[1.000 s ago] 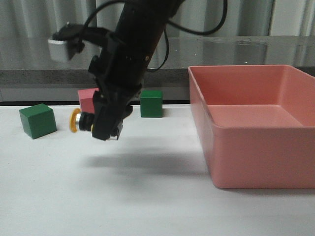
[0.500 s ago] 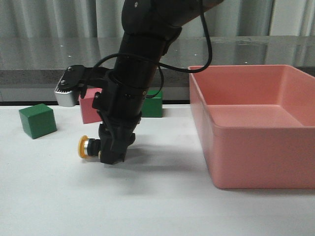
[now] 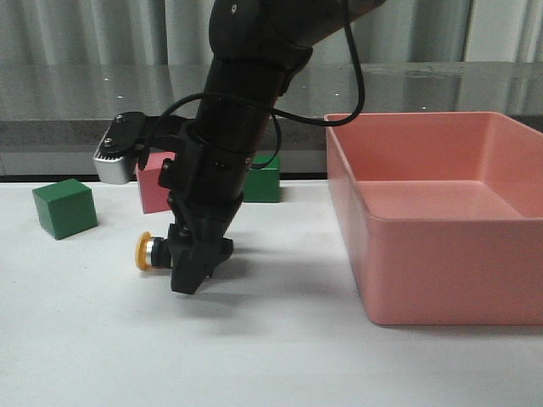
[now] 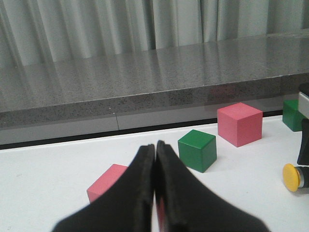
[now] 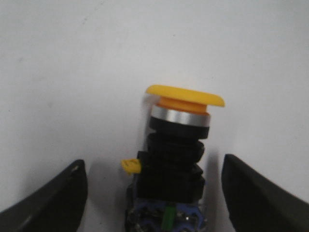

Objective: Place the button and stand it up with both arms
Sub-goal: 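Lift the button out of the bin and carry it toward the cubes, then lay the button on its side on the table, release, withdraw right gripper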

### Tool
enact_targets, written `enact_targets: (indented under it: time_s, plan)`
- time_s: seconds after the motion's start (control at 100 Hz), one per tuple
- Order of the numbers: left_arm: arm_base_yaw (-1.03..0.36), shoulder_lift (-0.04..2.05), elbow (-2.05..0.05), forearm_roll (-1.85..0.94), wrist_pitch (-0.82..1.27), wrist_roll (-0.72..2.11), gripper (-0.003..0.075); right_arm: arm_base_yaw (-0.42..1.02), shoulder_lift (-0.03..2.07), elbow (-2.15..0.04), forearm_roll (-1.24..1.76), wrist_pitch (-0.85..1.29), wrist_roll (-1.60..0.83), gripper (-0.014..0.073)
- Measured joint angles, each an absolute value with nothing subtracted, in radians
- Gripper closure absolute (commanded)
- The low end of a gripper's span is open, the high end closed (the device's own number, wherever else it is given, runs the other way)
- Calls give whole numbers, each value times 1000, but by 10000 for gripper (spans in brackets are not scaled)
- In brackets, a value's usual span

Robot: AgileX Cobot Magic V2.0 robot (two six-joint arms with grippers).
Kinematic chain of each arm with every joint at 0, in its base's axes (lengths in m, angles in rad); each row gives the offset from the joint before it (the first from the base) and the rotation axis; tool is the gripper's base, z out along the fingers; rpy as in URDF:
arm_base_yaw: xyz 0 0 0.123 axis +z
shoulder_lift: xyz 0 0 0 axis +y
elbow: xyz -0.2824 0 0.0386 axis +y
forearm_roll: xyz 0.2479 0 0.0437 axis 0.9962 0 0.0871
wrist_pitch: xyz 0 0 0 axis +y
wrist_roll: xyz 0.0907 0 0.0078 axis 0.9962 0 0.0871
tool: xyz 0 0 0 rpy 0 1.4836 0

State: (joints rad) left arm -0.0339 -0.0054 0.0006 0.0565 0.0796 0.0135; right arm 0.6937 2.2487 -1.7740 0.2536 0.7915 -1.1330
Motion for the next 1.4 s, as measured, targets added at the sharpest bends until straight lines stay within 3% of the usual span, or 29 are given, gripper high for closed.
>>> enact_targets:
  time_s: [0.24, 0.46, 0.6, 0.82, 1.14, 1.4]
  plan:
    - [-34, -5, 1, 56, 80, 14, 739, 694, 2199, -1774, 251, 818, -1099, -3]
    - [-34, -5, 1, 56, 80, 14, 739, 692, 2006, -1774, 230, 897, -975, 39]
    - [-34, -5, 1, 56, 80, 14, 739, 661, 1875, -1774, 192, 968, -833, 240]
    - [-34, -5, 1, 56, 80, 14, 739, 503, 1727, -1774, 148, 1070, -598, 722]
    - [-34, -5, 1, 56, 80, 14, 739, 203, 1527, -1677, 140, 1087, -438, 703]
    - [-34, -5, 1, 56, 80, 14, 739, 34, 1218, -1289, 142, 813, -420, 703]
